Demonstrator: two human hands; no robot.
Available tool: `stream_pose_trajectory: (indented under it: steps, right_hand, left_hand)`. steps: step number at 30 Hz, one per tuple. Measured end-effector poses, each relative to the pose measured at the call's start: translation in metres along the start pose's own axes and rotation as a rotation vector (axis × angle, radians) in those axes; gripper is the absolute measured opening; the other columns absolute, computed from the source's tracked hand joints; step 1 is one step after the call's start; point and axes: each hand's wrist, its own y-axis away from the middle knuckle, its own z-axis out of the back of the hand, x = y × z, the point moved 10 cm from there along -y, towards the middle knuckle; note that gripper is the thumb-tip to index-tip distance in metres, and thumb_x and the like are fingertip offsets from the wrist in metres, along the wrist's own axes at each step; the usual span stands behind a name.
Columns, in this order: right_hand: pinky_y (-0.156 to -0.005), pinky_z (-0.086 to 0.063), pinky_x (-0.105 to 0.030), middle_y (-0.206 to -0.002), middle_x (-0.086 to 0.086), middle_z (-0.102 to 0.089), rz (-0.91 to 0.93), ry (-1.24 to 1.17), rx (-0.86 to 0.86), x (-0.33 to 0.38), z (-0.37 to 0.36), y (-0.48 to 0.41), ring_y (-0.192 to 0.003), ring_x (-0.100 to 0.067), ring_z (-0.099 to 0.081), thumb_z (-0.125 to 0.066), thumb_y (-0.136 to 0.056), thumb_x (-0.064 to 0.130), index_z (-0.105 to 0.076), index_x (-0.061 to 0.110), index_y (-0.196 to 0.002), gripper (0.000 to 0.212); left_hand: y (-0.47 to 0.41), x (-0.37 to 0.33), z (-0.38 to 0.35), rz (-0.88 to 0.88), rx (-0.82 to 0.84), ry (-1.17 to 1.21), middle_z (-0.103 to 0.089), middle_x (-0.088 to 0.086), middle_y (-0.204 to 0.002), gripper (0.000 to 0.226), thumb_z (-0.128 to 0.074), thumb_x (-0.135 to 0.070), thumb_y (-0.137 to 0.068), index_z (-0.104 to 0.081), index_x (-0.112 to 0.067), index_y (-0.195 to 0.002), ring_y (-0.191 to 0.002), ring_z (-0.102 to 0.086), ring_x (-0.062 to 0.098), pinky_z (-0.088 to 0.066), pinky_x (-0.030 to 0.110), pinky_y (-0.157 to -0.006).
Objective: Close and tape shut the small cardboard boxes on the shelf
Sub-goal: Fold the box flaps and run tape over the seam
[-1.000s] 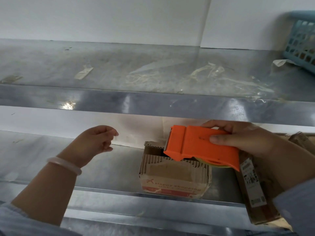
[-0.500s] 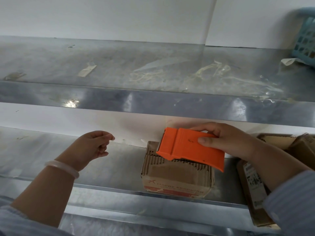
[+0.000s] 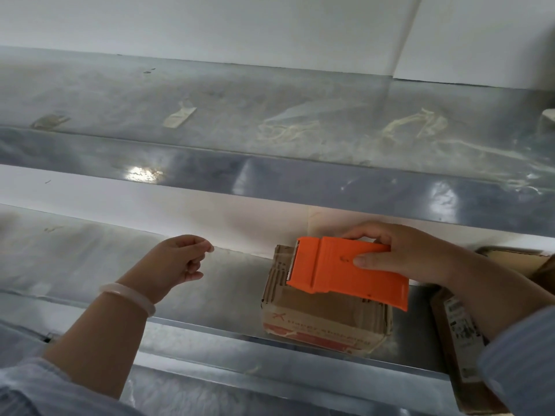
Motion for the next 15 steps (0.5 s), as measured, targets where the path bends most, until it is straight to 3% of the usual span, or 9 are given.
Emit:
stream_pose_trajectory:
  steps: [5,10,12,15]
  right_hand:
    - [-0.093,-0.053,-0.035,-0.113,0.015,-0.067,-0.036,-0.036,-0.001,0.001,0.005,-0.005,-0.102,-0.008,-0.065,-0.069,-0.065,0.056,-0.064,0.052,-0.109,0.044]
    - [-0.083,-0.055,-0.031,-0.106,0.013,-0.072,-0.057,-0.137,0.023,-0.001,0.006,-0.002,-0.094,-0.010,-0.070,-0.082,-0.059,0.063,-0.068,0.049,-0.104,0.050]
    - [-0.085,-0.054,-0.030,-0.109,0.011,-0.071,-0.065,-0.087,0.031,0.001,0.004,-0.002,-0.095,-0.009,-0.069,-0.081,-0.063,0.059,-0.067,0.046,-0.107,0.048]
    - [-0.075,-0.051,-0.020,-0.110,0.013,-0.069,-0.047,-0.077,0.038,0.008,0.002,-0.001,-0.093,-0.005,-0.068,-0.068,-0.073,0.047,-0.063,0.045,-0.112,0.039]
  left_hand:
    - [-0.004,0.008,-0.002,0.018,-0.001,-0.026,-0.046,-0.002,-0.062,0.017,-0.056,-0.012,-0.097,-0.068,-0.008,-0.086,-0.055,-0.041,0.013,-0.050,0.032,-0.072]
    - [-0.009,0.015,-0.005,0.036,0.019,-0.072,-0.048,0.000,-0.068,0.015,-0.057,-0.013,-0.096,-0.069,-0.008,-0.087,-0.053,-0.043,0.010,-0.051,0.030,-0.068]
    - [-0.011,0.016,-0.005,0.038,0.019,-0.064,-0.048,0.000,-0.067,0.016,-0.057,-0.013,-0.097,-0.069,-0.009,-0.086,-0.052,-0.043,0.010,-0.050,0.030,-0.068]
    - [-0.013,0.014,-0.006,0.036,0.011,-0.044,-0.047,-0.001,-0.066,0.016,-0.057,-0.013,-0.097,-0.069,-0.009,-0.086,-0.052,-0.042,0.010,-0.050,0.030,-0.068]
